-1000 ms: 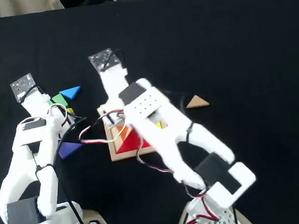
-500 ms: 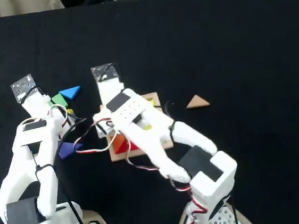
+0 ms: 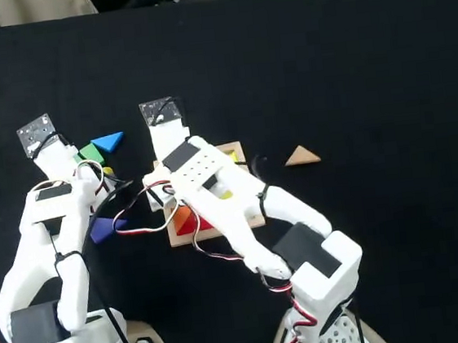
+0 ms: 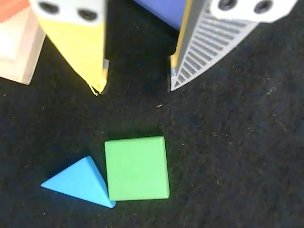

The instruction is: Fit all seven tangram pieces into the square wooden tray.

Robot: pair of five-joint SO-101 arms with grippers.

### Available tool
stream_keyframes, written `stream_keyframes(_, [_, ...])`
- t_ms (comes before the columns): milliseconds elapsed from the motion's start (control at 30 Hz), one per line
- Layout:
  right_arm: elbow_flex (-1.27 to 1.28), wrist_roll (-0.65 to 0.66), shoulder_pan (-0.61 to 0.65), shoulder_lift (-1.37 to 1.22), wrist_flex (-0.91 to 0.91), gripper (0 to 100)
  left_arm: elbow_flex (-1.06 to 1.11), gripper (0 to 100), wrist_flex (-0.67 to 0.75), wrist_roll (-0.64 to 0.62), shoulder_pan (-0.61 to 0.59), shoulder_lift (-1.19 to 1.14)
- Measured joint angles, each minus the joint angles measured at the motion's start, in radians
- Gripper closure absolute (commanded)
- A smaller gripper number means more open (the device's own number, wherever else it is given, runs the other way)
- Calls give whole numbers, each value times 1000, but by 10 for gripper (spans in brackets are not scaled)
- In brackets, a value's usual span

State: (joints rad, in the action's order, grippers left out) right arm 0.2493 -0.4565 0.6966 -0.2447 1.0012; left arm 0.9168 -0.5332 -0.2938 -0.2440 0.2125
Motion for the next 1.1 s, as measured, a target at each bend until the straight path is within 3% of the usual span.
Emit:
stream_keyframes(133, [-3, 23, -6, 8, 15, 765, 0, 784, 0, 0, 0, 0])
stream_keyframes(300, [-5, 155, -126, 32, 28, 992, 0, 784, 0, 0, 0, 0])
stream_keyframes(400, [-5, 265, -241, 40, 43, 948, 0, 784, 0, 0, 0, 0])
stream_keyframes(633, [-69, 615, -655, 66, 106, 939, 0, 784, 0, 0, 0, 0])
stream_keyframes(767, [-68, 796, -707, 66, 114, 938, 0, 784, 0, 0, 0, 0])
stream_keyframes(1000, [-95, 904, -753, -3, 143, 841, 0, 784, 0, 0, 0, 0])
stream_keyframes(1100, [-97, 997, -752, -15, 150, 851, 0, 784, 0, 0, 0, 0])
